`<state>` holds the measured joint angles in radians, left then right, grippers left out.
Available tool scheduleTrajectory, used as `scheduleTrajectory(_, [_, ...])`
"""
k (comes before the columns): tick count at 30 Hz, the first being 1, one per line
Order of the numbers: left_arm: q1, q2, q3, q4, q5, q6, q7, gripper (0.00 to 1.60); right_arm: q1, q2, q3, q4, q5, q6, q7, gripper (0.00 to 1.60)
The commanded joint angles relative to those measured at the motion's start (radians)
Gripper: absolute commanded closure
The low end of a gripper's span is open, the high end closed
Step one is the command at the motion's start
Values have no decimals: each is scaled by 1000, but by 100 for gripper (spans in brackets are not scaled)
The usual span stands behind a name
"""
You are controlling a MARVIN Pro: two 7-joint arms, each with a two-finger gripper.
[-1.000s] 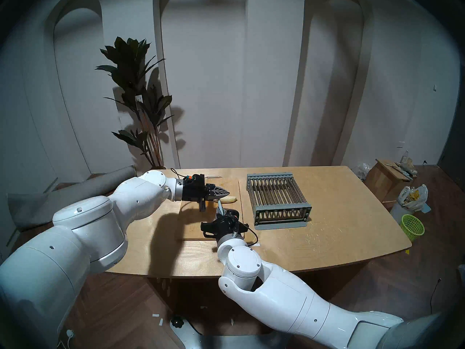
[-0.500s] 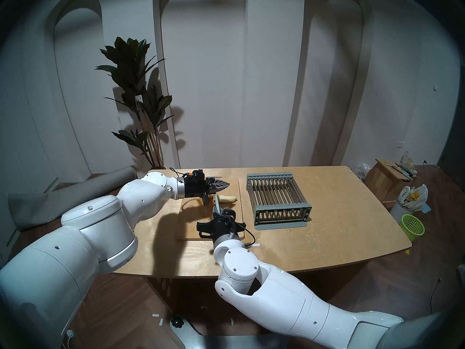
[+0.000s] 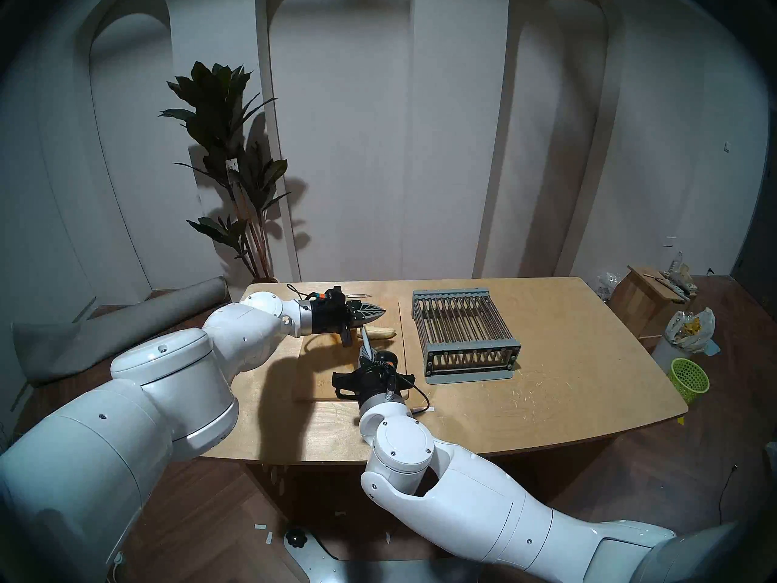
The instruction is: Cut the banana into four pieces on the cutting board
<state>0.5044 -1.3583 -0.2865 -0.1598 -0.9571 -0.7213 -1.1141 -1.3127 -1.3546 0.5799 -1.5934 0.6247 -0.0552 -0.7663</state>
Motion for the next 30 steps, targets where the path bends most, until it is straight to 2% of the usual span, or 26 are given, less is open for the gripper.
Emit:
scheduleTrajectory(1, [6, -17, 7, 3, 5, -7, -32, 160, 3, 10, 13, -31, -4, -20, 0, 160])
scheduleTrajectory(20, [55, -56, 42, 50, 34, 2, 53, 160, 37, 5, 38, 57, 28, -20, 28, 160])
scheduleTrajectory(30, [58, -45, 64, 56, 50, 18, 73, 160, 49, -13, 50, 91, 43, -21, 48, 160])
